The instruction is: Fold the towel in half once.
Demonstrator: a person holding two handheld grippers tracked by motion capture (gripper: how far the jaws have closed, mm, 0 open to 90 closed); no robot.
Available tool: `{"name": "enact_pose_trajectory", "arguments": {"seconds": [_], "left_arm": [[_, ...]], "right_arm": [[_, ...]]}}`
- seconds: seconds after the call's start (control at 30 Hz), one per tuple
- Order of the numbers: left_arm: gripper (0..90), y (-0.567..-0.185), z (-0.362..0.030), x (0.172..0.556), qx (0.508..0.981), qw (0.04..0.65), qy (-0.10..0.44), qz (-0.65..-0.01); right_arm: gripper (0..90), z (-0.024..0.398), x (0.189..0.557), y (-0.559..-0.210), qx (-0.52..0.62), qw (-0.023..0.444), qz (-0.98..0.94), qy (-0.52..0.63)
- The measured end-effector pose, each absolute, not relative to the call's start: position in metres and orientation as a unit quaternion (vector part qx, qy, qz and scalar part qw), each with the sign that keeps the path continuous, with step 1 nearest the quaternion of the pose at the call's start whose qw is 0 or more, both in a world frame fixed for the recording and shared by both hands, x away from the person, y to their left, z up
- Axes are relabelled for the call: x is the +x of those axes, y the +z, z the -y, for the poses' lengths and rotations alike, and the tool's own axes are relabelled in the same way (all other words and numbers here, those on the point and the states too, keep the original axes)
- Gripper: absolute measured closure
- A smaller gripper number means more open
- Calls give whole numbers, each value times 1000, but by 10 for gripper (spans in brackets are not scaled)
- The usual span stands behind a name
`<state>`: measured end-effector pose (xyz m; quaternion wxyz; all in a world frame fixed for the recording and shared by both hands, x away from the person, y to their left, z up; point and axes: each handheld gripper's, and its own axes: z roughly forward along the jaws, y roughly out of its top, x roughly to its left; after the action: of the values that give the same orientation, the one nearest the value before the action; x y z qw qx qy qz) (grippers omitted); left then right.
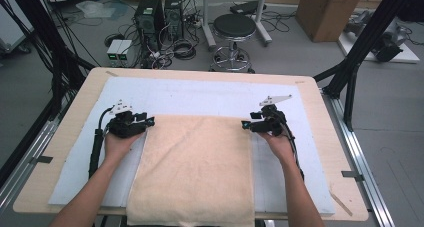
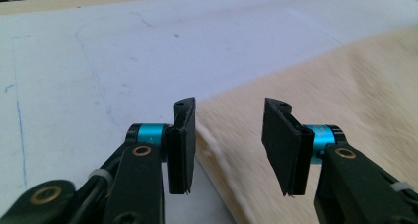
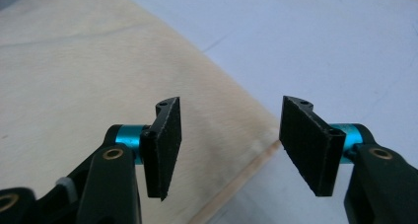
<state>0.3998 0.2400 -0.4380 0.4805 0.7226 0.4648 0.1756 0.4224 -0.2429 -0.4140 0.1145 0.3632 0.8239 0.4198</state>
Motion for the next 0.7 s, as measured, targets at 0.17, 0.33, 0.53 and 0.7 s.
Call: {"name": "enact_pose_trajectory", "arguments": {"seconds": [0.17, 0.33, 0.53, 0.7], "left_arm": [[531, -448, -241, 416, 724, 472, 146, -481], [696, -447, -234, 423, 753, 448, 128, -465], [866, -445, -237, 433, 745, 443, 140, -479], [867, -428, -237, 448, 727, 449, 167, -491]], "right_arm": [[415, 244, 441, -427, 387, 88, -825, 402], [612, 240, 449, -441, 381, 43, -831, 404], [843, 233, 458, -432, 372, 42, -845, 382], [851, 222, 473, -409, 377, 84, -846, 367]]}}
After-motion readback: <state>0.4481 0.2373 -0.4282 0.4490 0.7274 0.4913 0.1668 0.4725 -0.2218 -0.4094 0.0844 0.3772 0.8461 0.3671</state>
